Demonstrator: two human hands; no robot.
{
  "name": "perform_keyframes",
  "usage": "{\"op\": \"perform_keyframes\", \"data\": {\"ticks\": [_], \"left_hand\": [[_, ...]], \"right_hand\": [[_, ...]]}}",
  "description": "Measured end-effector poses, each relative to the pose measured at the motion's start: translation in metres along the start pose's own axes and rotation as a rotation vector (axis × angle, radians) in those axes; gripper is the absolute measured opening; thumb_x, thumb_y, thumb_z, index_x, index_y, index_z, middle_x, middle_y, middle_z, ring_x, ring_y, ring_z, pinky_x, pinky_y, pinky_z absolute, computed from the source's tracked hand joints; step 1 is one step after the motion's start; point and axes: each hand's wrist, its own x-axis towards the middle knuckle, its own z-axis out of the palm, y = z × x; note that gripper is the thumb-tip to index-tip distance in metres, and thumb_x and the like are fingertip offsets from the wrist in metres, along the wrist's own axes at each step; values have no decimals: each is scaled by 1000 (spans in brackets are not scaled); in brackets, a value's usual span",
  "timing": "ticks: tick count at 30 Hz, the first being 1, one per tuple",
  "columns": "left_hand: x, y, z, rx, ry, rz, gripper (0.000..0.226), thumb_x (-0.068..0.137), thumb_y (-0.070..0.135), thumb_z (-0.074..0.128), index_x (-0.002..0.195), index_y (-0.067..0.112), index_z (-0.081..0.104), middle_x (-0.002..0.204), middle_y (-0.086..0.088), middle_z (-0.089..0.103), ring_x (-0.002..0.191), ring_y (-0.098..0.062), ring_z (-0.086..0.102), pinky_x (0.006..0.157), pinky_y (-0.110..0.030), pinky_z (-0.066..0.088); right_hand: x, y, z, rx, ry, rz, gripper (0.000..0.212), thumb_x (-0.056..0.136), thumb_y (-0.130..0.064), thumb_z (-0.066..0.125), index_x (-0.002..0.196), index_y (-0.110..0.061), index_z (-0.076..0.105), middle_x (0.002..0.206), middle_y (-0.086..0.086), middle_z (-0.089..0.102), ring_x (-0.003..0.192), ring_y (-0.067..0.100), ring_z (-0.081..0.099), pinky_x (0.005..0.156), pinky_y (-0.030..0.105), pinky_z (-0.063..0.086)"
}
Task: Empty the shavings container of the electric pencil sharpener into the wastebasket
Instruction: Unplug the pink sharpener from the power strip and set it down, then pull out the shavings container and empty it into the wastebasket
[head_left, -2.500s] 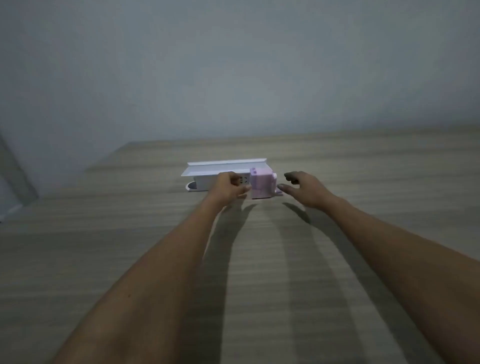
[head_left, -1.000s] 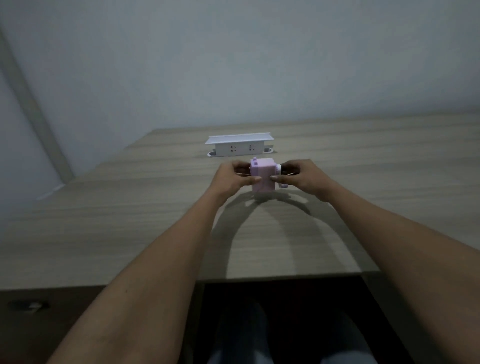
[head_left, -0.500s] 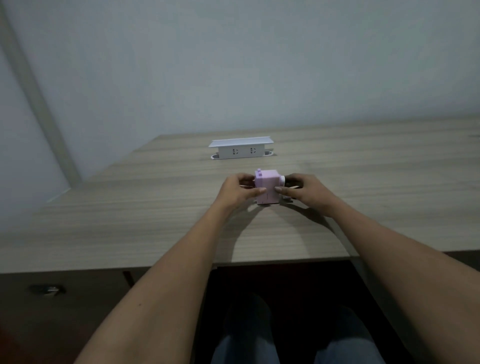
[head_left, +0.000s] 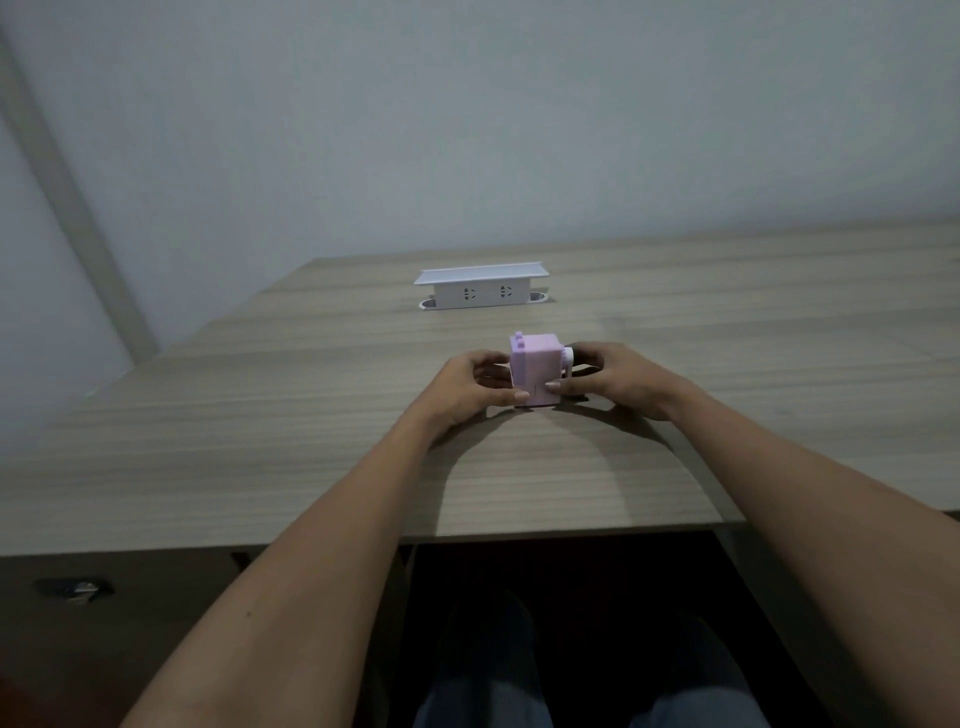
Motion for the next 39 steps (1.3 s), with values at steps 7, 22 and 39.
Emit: {"op": "perform_keyframes", "data": {"ticks": [7, 22, 39], "left_hand": [[-6, 1, -20, 35, 23, -40, 73, 74, 2, 88, 140, 4, 56, 124, -12, 71, 112, -23, 70, 90, -25, 59], [-24, 51, -82, 80, 156, 93, 68, 75, -4, 85, 138, 2, 58, 131, -13, 67, 106, -17, 71, 81, -16, 59], [15, 139, 6, 71, -17, 260, 66, 77, 2, 85, 138, 4, 58, 128, -9, 68, 99, -7, 71, 80, -15, 59]], "right_hand": [[3, 1, -5, -8, -31, 7, 43, 81, -7, 82, 123, -5, 69, 118, 14, 75, 96, 15, 73, 80, 23, 55], [0, -51, -16, -63, 77, -58, 76, 74, -30, 89, 141, -11, 58, 131, 1, 68, 123, 10, 62, 106, 30, 46], [-36, -103, -58, -78, 183, -176, 53, 77, -20, 86, 128, -13, 71, 118, 2, 77, 113, 14, 71, 106, 36, 51]]}}
